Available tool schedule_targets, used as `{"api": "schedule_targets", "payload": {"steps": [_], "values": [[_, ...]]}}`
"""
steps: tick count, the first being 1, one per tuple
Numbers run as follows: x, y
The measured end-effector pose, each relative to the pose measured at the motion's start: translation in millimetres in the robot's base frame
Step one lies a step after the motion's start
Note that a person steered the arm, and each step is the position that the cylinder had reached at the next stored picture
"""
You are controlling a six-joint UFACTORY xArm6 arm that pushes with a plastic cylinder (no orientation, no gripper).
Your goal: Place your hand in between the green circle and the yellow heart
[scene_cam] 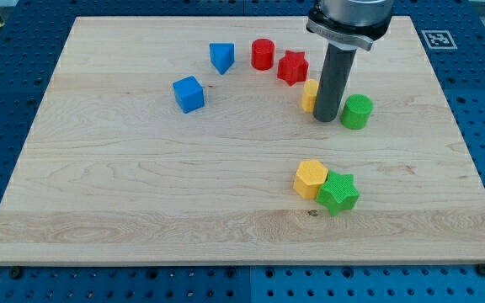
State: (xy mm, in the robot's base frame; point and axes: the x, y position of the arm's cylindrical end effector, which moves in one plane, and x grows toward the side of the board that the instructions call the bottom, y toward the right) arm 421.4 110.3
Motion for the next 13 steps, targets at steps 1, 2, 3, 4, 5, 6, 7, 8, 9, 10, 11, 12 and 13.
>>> {"api": "schedule_targets", "payload": {"steps": [1,2,3,4,5,6,7,8,9,10,11,12,13], "values": [[16,0],[55,9],[75,36],[59,61],[26,77],[-4,83],[-8,83],[-14,83],[-4,83],[7,77],[25,71],[17,68],[-2,68]]}}
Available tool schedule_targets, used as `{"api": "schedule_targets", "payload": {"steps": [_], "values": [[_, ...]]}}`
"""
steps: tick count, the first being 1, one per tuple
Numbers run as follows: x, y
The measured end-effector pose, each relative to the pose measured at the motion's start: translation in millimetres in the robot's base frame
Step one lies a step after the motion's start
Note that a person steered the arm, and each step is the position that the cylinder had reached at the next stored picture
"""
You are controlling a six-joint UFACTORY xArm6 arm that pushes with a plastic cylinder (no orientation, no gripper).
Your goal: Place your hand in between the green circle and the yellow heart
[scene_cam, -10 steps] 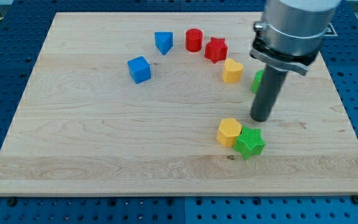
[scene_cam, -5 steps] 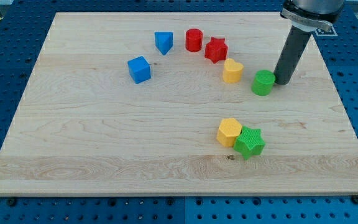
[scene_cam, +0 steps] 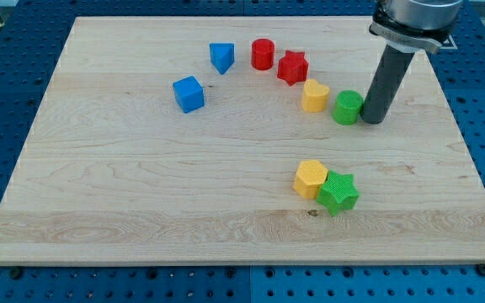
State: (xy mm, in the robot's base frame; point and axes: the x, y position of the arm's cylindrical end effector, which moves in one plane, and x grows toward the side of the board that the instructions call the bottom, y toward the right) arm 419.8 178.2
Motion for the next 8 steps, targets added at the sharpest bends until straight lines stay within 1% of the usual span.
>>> {"api": "schedule_targets", "payload": {"steps": [1,2,3,4,6,7,8], "values": [[-34,0],[-54,0],[-63,0],[-58,0],[-14,0],[-5,0],[-5,0]]}}
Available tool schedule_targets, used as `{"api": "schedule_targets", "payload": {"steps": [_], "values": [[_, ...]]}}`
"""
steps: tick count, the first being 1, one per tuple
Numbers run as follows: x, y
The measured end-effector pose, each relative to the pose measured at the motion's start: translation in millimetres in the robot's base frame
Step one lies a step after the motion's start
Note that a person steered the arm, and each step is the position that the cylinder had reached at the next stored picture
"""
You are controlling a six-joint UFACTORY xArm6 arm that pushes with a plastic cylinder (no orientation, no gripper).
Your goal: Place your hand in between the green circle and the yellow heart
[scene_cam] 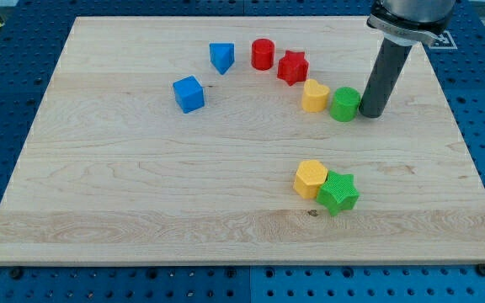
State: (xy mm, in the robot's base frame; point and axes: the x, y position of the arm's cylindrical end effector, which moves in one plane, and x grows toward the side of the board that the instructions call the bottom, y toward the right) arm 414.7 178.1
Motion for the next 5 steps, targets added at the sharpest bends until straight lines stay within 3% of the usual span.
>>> {"api": "schedule_targets", "payload": {"steps": [3,5], "values": [[-39,-13],[-39,-48]]}}
